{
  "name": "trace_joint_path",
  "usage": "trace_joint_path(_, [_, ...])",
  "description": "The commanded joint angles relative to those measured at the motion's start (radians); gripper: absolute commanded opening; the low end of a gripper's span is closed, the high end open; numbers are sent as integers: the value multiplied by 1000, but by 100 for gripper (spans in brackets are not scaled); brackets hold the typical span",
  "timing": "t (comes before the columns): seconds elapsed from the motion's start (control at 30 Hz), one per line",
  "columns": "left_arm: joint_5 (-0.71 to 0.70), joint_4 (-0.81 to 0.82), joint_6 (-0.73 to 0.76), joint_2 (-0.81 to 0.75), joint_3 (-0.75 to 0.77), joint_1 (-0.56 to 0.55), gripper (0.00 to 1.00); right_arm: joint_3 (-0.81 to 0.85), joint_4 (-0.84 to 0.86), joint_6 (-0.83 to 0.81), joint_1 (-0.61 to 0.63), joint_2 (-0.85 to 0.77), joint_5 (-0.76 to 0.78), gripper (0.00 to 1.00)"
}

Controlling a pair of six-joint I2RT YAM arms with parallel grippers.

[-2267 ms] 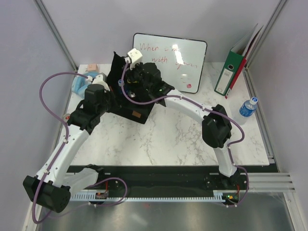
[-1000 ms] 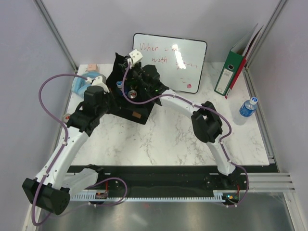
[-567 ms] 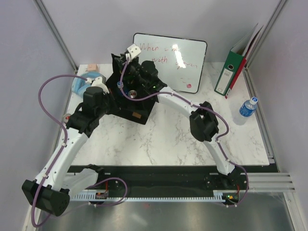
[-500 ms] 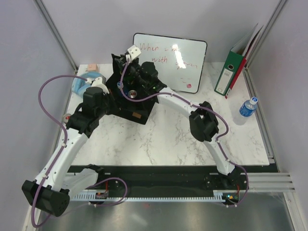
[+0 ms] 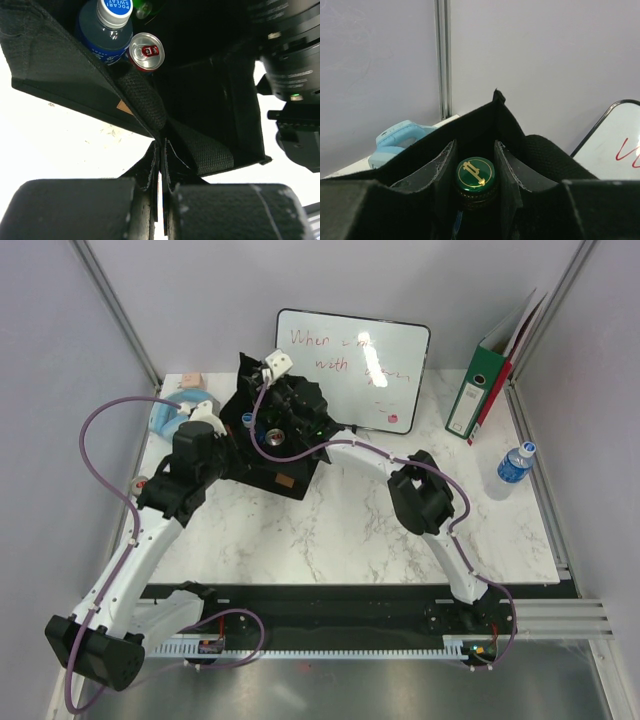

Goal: Place the beverage into the canvas bag

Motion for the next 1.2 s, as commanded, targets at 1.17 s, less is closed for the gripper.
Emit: trace_joint_path(1.17, [28,6,24,-25,-19,0,2,-155,95,-10,8,0,32,38])
